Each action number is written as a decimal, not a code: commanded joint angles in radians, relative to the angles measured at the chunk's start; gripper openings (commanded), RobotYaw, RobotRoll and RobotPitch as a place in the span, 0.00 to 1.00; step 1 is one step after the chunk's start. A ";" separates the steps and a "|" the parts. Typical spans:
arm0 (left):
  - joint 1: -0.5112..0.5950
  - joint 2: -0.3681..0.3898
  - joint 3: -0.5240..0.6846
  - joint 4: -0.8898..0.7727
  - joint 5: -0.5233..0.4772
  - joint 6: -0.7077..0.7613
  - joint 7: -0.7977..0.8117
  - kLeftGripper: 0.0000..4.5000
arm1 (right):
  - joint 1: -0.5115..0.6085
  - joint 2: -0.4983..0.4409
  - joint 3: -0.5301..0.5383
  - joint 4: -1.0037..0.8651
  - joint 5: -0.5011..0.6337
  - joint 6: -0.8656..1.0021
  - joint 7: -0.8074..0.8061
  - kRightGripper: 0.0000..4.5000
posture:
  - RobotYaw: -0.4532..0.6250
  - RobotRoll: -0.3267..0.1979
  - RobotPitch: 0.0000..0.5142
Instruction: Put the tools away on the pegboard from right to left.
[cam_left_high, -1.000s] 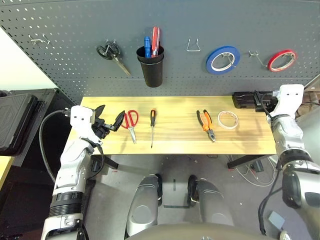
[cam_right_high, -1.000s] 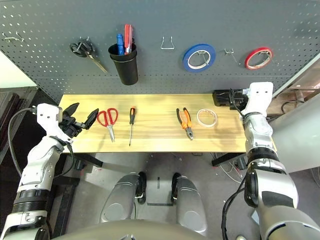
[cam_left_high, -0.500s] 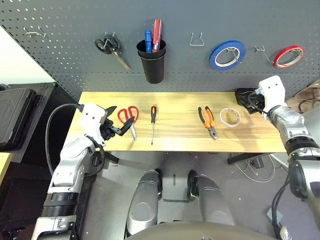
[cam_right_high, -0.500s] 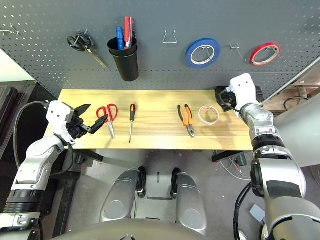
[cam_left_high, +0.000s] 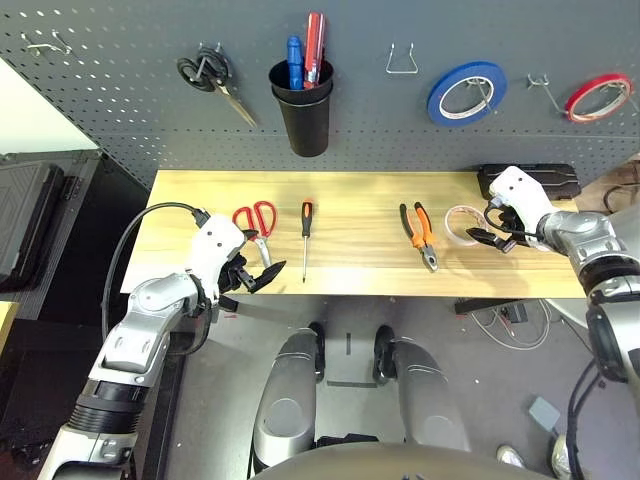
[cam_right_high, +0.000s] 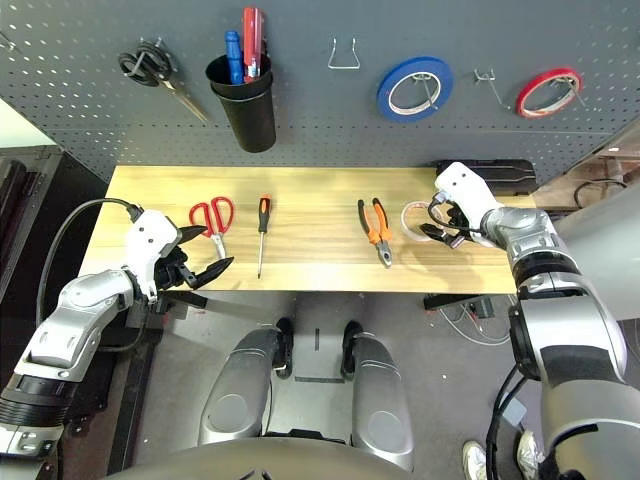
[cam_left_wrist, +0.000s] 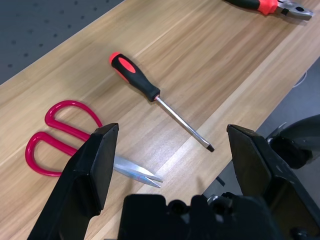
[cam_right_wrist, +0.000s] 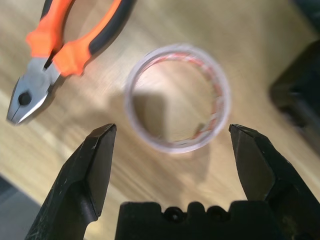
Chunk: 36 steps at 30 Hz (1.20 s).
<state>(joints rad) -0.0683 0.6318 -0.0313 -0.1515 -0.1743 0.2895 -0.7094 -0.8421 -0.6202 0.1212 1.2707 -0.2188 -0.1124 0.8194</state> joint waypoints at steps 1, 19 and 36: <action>0.029 0.014 -0.012 -0.049 0.011 0.036 -0.006 0.99 | -0.011 0.011 0.031 0.040 -0.039 0.020 0.006 1.00 | 0.69 0.62 0.66; 0.053 0.036 0.019 -0.118 0.016 0.110 0.016 1.00 | -0.028 0.094 0.081 0.087 -0.129 0.119 -0.071 0.61 | 0.75 0.62 0.67; 0.017 -0.025 0.025 -0.064 0.003 0.020 0.022 1.00 | 0.017 0.056 0.036 0.045 -0.101 -0.008 -0.245 0.01 | 0.73 0.62 0.55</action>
<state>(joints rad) -0.0665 0.6175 -0.0065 -0.2318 -0.1621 0.3338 -0.6795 -0.8628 -0.5444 0.1706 1.3179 -0.3295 -0.1005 0.6022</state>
